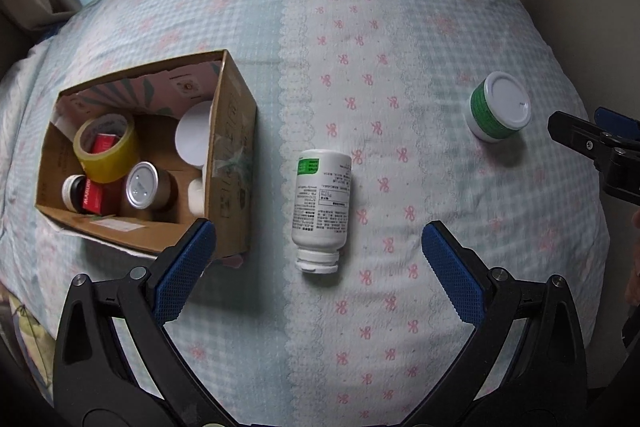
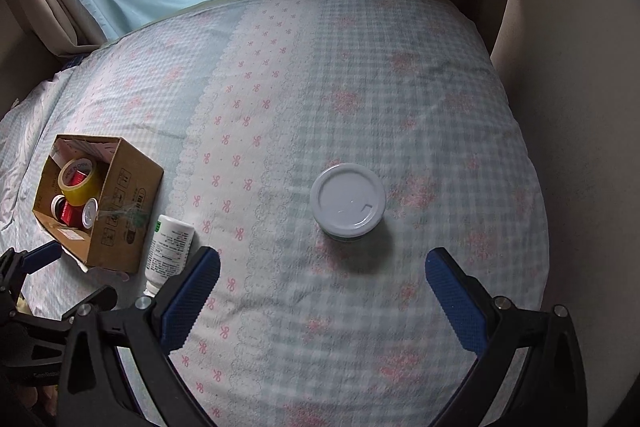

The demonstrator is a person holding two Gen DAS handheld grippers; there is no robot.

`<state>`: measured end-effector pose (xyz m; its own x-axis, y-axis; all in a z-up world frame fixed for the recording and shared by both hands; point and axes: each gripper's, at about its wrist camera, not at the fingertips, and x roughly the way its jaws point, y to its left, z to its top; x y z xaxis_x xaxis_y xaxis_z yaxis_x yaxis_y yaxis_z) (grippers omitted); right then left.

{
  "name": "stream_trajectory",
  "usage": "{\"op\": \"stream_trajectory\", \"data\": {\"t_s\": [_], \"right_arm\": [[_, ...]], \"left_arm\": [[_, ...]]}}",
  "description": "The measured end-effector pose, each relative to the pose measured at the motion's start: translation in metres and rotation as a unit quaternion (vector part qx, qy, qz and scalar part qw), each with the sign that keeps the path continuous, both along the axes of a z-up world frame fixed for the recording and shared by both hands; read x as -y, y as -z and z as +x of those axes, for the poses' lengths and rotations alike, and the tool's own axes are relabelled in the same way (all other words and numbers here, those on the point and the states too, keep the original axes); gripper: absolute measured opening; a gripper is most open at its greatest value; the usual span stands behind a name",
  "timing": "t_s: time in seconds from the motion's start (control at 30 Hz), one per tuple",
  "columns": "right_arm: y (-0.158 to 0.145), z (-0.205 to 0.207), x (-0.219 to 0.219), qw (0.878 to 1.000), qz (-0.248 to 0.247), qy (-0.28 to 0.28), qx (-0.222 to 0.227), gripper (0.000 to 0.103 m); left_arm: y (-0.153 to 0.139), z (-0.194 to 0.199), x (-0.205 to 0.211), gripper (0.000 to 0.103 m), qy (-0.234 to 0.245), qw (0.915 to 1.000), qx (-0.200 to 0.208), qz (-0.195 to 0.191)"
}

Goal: Organize rigid objects
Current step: 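Grasp the white pill bottle with the left tool while the right tool grasps the green-labelled jar lid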

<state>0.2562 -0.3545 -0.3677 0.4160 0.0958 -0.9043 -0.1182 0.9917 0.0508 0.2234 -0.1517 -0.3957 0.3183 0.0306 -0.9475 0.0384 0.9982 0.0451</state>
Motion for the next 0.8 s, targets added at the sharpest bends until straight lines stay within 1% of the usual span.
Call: {"op": "stream_trajectory", "data": {"t_s": [0.17, 0.23, 0.33, 0.4, 0.5, 0.57, 0.67, 0.7, 0.73, 0.8], "right_arm": [[0.045, 0.011, 0.008, 1.000, 0.001, 0.007, 0.004, 0.102], [0.060, 0.016, 0.008, 1.000, 0.000, 0.006, 0.003, 0.102], [0.076, 0.022, 0.005, 1.000, -0.002, 0.001, 0.002, 0.102], [0.086, 0.026, 0.003, 1.000, -0.003, -0.001, -0.002, 0.102], [0.096, 0.032, 0.000, 1.000, -0.005, -0.001, -0.002, 0.102], [0.100, 0.036, -0.002, 1.000, -0.011, -0.002, 0.001, 0.102], [0.103, 0.043, -0.004, 1.000, -0.010, 0.000, 0.005, 0.102], [0.103, 0.045, -0.004, 1.000, -0.009, 0.001, 0.007, 0.102], [0.103, 0.047, -0.004, 1.000, -0.010, 0.001, 0.009, 0.102], [0.103, 0.051, -0.006, 1.000, -0.015, 0.001, 0.015, 0.100]], "left_arm": [[0.046, 0.014, 0.015, 0.099, 0.027, 0.9993, -0.012, 0.024], [0.061, 0.018, 0.016, 0.096, 0.028, 0.9990, -0.019, 0.029], [0.080, 0.025, 0.015, 0.095, 0.016, 0.9985, -0.033, 0.041], [0.086, 0.029, 0.018, 0.095, 0.016, 0.9967, -0.031, 0.074], [0.090, 0.033, 0.023, 0.095, 0.028, 0.9952, -0.027, 0.090], [0.093, 0.037, 0.027, 0.094, 0.038, 0.9948, -0.034, 0.089], [0.100, 0.042, 0.029, 0.092, 0.035, 0.9943, -0.043, 0.091], [0.103, 0.045, 0.028, 0.088, 0.031, 0.9944, -0.049, 0.089], [0.107, 0.047, 0.026, 0.082, 0.025, 0.9944, -0.056, 0.086], [0.113, 0.051, 0.021, 0.077, 0.015, 0.9948, -0.069, 0.073]]}}
